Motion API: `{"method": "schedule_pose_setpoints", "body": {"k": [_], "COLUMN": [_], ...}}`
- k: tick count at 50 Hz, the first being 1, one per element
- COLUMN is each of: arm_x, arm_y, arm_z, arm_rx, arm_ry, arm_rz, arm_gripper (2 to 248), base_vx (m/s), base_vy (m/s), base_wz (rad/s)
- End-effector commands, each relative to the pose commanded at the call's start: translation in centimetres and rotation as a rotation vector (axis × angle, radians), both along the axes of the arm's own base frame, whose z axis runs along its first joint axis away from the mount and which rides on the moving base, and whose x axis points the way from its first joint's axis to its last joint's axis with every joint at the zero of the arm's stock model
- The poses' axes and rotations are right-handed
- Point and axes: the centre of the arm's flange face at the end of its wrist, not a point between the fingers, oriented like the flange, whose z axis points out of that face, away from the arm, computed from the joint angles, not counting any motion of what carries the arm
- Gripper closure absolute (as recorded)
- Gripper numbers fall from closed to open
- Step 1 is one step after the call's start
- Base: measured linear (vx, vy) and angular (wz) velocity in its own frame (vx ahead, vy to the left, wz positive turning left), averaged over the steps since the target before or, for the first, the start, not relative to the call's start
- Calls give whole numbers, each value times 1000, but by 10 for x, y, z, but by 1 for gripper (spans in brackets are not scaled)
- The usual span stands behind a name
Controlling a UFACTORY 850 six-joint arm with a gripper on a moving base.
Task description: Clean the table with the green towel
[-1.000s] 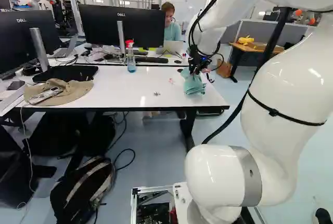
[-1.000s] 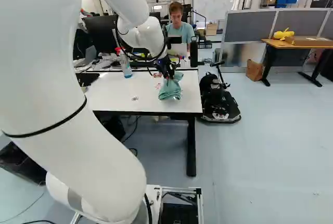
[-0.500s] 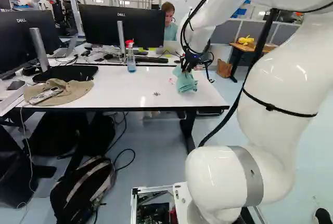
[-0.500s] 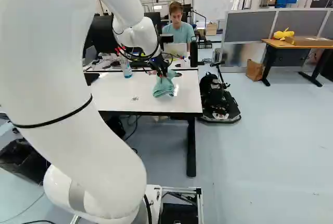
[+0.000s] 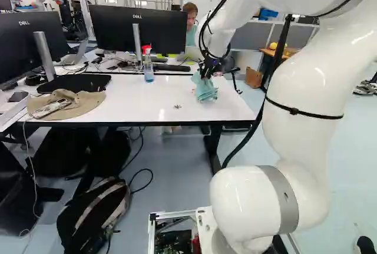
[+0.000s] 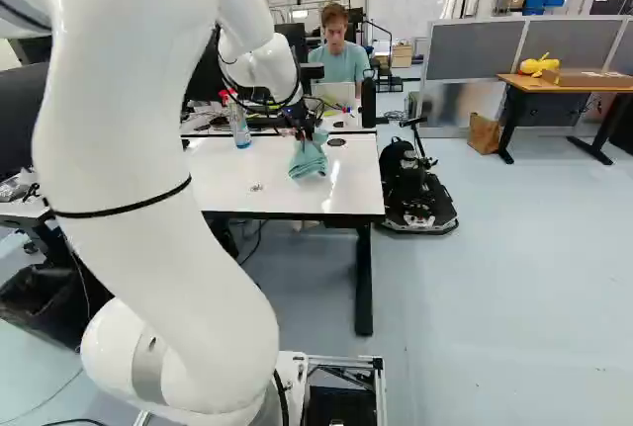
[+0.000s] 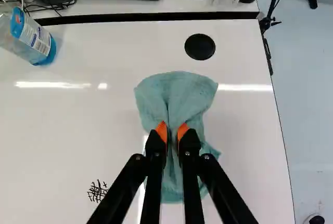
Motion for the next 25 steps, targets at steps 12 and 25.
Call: {"method": "schedule_pose_setpoints", "body": {"k": [12,25], "arm_x": [10,15], "arm_y": [0,0], "arm_z": [-10,-26], "arm_rx": [1,2], "arm_ry": [14,42], "arm_rz": [1,1], "arm_gripper": [208,208], "base_vx": [0,0], "base_vy": [0,0], "base_wz": [0,0]}}
